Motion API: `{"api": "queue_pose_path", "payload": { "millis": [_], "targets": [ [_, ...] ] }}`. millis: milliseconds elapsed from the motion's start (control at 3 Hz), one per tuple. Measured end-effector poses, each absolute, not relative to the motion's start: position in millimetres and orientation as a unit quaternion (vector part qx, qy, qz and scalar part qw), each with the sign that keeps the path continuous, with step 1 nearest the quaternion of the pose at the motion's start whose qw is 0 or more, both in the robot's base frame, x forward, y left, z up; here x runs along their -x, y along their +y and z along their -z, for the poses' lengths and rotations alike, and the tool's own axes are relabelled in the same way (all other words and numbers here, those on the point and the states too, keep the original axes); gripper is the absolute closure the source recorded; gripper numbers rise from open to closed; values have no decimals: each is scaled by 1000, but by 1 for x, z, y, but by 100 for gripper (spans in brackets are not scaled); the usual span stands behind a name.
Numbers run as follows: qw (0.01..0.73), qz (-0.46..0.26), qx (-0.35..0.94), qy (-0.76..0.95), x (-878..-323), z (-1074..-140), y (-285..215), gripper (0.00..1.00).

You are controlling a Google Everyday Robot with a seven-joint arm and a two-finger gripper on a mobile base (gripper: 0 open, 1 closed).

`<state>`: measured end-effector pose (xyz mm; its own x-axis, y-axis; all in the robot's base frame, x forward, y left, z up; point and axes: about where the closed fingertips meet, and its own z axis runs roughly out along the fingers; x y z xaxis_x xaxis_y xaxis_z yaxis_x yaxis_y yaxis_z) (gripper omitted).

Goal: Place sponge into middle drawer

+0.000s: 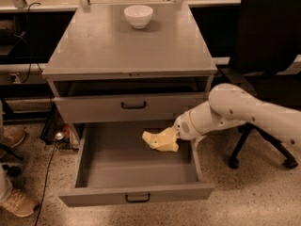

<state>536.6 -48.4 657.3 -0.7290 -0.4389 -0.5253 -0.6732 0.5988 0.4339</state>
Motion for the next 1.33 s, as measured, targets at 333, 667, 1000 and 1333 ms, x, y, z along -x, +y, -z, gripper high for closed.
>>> {"api": "queue_pose_path", "payload": {
  "millis": [333,667,1000,1333],
  "targets": [
    [191,-361,305,860,-524,-620,-3,100],
    [190,-363,293,864,-518,-591,31,100],
    [184,-356,271,875,-522,-560,82,100],
    [182,-359,254,880,-527,-538,120,100]
  ]
}}
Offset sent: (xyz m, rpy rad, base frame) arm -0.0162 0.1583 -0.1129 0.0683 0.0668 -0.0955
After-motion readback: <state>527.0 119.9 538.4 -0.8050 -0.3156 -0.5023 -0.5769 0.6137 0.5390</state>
